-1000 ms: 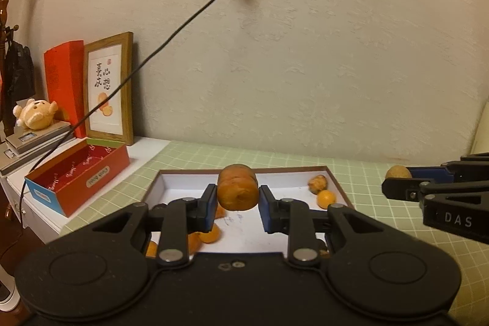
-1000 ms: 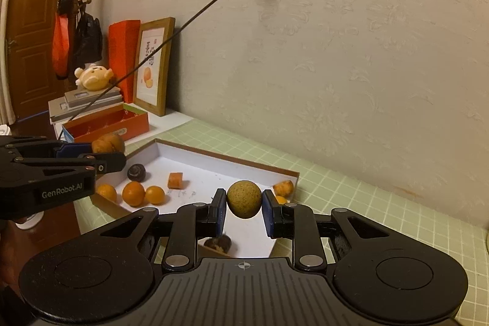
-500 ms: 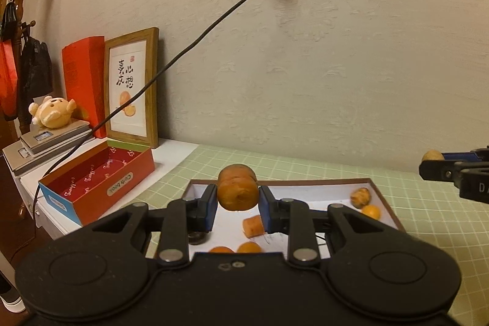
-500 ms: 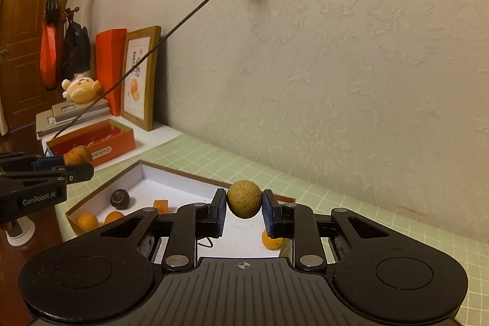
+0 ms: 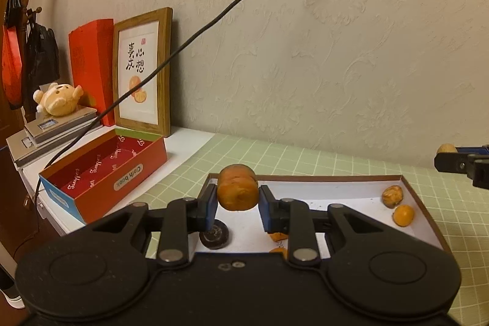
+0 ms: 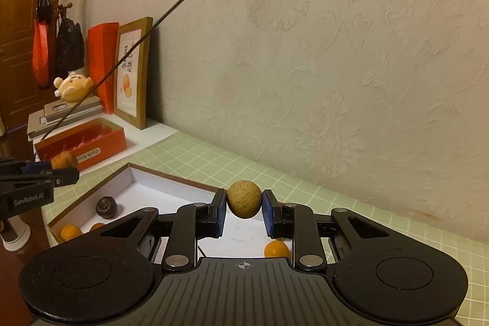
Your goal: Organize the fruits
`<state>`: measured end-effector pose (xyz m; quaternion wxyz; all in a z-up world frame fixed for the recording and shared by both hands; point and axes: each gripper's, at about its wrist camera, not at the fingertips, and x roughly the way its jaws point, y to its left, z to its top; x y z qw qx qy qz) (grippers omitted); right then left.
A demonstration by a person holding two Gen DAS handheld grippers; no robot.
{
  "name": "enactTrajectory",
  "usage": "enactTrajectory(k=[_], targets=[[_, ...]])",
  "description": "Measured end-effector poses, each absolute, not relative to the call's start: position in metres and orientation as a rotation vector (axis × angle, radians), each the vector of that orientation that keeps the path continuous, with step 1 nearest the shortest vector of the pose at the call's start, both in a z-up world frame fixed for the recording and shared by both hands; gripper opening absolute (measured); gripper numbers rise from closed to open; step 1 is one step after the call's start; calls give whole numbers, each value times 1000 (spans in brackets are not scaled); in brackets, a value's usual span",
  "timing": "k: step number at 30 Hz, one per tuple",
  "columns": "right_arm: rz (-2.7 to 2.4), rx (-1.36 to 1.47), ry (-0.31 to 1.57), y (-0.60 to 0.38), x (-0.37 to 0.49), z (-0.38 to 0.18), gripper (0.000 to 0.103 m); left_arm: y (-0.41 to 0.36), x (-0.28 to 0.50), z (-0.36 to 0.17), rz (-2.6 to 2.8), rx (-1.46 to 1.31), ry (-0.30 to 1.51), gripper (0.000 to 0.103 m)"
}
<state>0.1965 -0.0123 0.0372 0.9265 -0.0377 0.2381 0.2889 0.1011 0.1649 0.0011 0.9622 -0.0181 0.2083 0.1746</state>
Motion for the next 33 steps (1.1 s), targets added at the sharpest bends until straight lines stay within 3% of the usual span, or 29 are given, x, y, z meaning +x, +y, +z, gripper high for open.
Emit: enactTrajectory(k=[23,24,25,26,27,28,29,33], targets=[[591,-55,542,2,239,18,25,186,136,-17,357,-66,472,19],[597,-58,543,3,239,17,25,186,137,-18,359,-63,471,20],[612,-67,539,5,240,15,26,186,137,-19,358,-62,468,28],[606,-96,544,9,240,12,30,186,139,-21,376,-49,465,40],[575,-122,542,11,239,8,44,185,139,-22,412,-34,458,80],[537,-120,507,10,236,6,90,184,135,-22,438,-24,428,96],[541,-100,468,6,233,5,101,183,132,-21,440,-16,399,94],[542,-84,484,5,235,6,101,184,131,-18,435,-22,409,93]])
